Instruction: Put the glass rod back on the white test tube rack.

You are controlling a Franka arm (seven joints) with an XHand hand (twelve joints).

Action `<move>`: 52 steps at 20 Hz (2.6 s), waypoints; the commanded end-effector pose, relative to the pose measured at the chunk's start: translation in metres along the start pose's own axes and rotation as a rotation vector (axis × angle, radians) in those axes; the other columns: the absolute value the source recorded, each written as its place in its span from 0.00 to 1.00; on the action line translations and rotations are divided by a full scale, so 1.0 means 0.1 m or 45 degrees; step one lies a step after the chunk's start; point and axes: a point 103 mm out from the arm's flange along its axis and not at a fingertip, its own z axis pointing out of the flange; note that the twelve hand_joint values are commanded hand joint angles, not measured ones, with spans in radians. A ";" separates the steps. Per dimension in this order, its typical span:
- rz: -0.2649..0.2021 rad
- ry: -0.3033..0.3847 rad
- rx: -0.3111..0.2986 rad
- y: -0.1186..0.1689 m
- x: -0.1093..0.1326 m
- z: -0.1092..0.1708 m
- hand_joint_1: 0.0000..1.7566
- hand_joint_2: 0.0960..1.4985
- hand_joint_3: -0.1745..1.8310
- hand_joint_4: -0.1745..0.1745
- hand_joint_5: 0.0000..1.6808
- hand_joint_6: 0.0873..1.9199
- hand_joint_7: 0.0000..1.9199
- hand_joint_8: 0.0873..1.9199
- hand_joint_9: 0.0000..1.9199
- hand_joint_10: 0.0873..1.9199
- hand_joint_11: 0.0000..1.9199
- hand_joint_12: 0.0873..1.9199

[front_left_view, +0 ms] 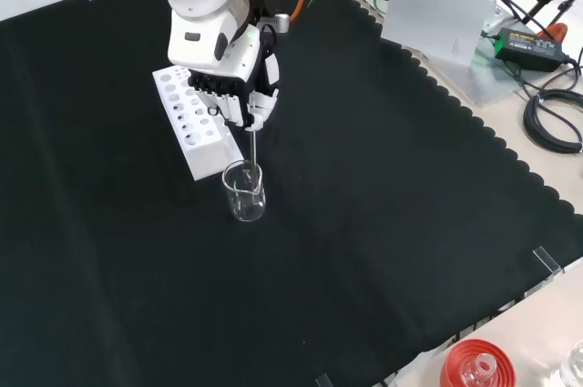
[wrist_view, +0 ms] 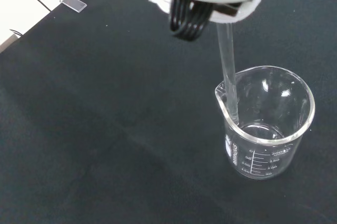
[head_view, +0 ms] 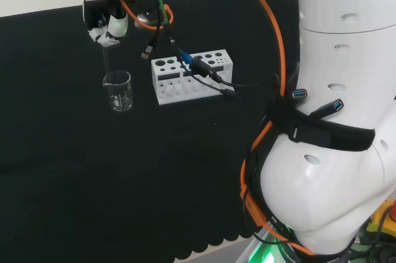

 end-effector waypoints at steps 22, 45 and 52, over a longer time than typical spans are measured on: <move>0.111 0.033 -0.057 -0.58 -0.15 -0.96 0.75 0.38 0.47 0.00 0.67 0.37 0.68 0.44 0.85 0.26 0.79 0.35; 0.226 0.064 -0.146 -1.21 -0.55 -1.30 0.75 0.38 0.47 0.00 0.67 0.37 0.68 0.44 0.85 0.26 0.79 0.35; 0.282 0.084 -0.177 -1.43 -0.73 -1.35 0.75 0.38 0.47 0.00 0.67 0.37 0.68 0.44 0.85 0.26 0.79 0.35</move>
